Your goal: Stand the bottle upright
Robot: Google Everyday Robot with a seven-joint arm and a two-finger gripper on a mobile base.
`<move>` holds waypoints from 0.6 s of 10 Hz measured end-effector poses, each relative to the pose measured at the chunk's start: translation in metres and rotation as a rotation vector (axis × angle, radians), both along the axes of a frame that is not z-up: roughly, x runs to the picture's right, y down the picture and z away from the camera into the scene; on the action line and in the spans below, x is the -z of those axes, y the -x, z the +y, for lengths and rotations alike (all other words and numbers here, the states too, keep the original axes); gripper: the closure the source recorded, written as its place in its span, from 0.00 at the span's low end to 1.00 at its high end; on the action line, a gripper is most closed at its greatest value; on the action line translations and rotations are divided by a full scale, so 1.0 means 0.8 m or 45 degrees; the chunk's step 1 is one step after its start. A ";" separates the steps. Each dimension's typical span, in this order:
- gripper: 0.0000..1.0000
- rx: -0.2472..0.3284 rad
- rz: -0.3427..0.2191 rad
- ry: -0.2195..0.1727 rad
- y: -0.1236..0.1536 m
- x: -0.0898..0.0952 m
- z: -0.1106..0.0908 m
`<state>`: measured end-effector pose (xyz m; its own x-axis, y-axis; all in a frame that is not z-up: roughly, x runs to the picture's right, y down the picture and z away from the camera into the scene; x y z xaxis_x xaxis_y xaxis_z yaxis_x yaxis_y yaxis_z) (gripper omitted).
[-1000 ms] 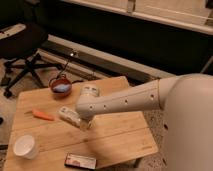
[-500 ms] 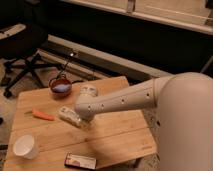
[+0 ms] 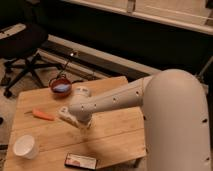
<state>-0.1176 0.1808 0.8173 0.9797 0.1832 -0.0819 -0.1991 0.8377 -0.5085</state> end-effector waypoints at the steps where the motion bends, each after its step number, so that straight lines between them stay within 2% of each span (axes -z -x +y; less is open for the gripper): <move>1: 0.20 0.016 0.021 0.014 0.000 -0.002 0.003; 6: 0.20 0.098 0.092 0.015 0.010 -0.005 -0.001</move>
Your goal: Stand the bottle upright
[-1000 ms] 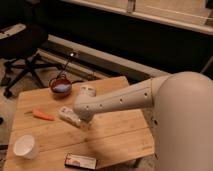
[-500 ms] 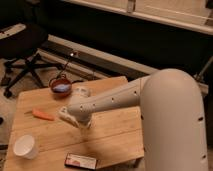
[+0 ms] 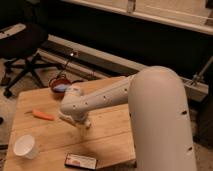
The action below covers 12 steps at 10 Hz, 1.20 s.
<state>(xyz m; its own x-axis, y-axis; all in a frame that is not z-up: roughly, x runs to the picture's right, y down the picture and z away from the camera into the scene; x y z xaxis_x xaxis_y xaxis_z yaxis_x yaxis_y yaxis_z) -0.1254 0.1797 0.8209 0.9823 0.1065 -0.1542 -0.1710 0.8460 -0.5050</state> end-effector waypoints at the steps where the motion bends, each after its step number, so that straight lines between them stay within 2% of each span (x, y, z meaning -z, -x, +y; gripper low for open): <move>1: 0.20 0.016 0.015 -0.004 0.001 -0.001 -0.002; 6: 0.20 0.070 0.079 -0.030 0.004 -0.010 0.001; 10: 0.20 0.054 0.086 -0.028 0.006 -0.023 0.021; 11: 0.20 0.048 0.083 -0.039 0.006 -0.026 0.026; 12: 0.25 0.039 0.075 -0.058 0.007 -0.027 0.027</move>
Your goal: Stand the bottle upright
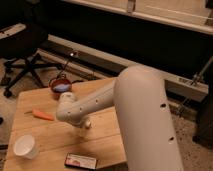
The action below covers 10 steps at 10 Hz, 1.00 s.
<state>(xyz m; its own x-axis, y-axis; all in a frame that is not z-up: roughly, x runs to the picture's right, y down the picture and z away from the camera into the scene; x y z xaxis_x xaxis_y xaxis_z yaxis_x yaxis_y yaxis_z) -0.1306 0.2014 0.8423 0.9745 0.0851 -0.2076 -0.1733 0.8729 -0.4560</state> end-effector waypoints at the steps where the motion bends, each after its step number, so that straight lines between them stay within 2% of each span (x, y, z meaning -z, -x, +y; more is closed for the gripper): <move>1: 0.32 -0.012 -0.007 -0.014 -0.001 0.000 0.000; 4: 0.64 -0.023 -0.027 -0.048 -0.002 0.007 0.003; 7: 0.94 -0.005 -0.016 -0.054 -0.008 0.012 0.004; 8: 0.99 0.000 -0.017 -0.053 -0.006 0.013 0.004; 10: 1.00 0.019 -0.022 -0.049 0.001 0.015 0.004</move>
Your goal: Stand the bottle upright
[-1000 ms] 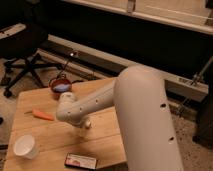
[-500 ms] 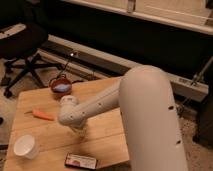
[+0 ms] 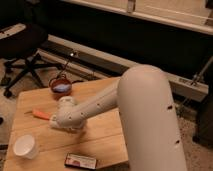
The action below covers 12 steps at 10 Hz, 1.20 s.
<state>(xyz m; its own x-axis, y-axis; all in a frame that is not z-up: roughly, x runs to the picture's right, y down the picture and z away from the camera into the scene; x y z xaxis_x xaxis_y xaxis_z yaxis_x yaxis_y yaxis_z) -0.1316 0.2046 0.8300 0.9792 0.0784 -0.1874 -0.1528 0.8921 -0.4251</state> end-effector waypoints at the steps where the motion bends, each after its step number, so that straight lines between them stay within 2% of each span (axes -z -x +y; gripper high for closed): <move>1: 1.00 0.004 0.000 0.001 0.001 0.001 -0.001; 6: 1.00 0.025 -0.012 -0.025 0.013 0.016 -0.021; 9: 0.99 0.073 -0.013 -0.042 0.021 0.029 -0.034; 12: 0.80 0.139 0.002 -0.059 0.025 0.044 -0.051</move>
<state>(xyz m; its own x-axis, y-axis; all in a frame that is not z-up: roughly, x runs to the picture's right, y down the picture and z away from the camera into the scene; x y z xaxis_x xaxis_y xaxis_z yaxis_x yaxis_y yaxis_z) -0.1517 0.1641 0.7948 0.9821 -0.0204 -0.1874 -0.0539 0.9222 -0.3829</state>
